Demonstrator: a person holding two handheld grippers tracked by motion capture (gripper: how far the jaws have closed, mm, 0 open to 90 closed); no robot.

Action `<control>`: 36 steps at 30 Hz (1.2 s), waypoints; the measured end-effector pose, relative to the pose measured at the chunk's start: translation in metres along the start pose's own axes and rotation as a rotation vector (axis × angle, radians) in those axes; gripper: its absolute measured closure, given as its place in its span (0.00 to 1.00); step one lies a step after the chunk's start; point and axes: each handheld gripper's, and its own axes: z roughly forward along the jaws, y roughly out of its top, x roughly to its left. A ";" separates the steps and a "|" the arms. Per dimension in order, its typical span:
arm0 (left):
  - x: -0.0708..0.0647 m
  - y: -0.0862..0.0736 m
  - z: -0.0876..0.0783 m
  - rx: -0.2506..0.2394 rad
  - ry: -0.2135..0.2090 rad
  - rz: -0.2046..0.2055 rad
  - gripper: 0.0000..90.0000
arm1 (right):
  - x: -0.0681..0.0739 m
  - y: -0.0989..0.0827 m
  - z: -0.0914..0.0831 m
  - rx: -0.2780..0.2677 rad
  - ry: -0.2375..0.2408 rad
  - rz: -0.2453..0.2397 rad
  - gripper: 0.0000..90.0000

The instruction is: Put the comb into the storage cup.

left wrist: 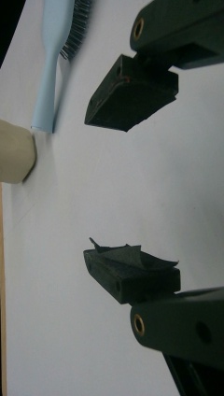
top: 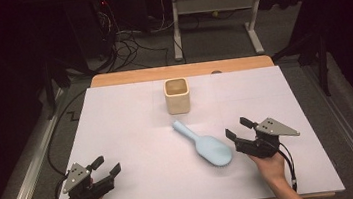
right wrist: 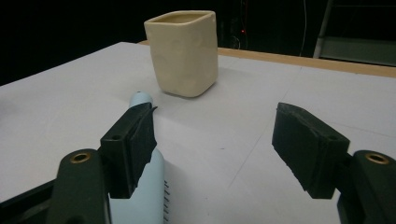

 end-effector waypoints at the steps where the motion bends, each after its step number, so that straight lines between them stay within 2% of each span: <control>1: 0.000 0.000 0.000 0.000 0.000 0.000 0.35 | 0.000 0.001 0.002 0.003 0.002 0.000 0.34; 10: 0.000 0.000 0.000 -0.001 0.001 0.005 0.35 | 0.003 0.007 0.012 0.024 0.016 0.001 0.34; 16: -0.001 0.000 0.000 0.003 0.002 0.008 0.35 | 0.006 0.018 0.024 0.055 0.002 -0.027 0.34; 20: -0.001 0.000 0.000 0.001 0.003 0.010 0.35 | 0.008 0.024 0.030 0.066 0.014 -0.026 0.34; 27: -0.001 0.001 0.000 -0.002 0.001 0.011 0.35 | 0.014 0.037 0.042 0.145 0.042 -0.040 0.39; 30: -0.001 0.001 0.000 -0.005 0.002 0.011 0.35 | 0.015 0.042 0.048 0.175 0.047 -0.032 0.44; 32: -0.001 0.001 0.000 -0.007 0.003 0.012 0.35 | 0.015 0.045 0.052 0.211 0.059 -0.008 0.45; 36: -0.001 0.001 0.000 -0.007 0.001 0.012 0.35 | 0.017 0.051 0.059 0.256 0.062 -0.007 0.48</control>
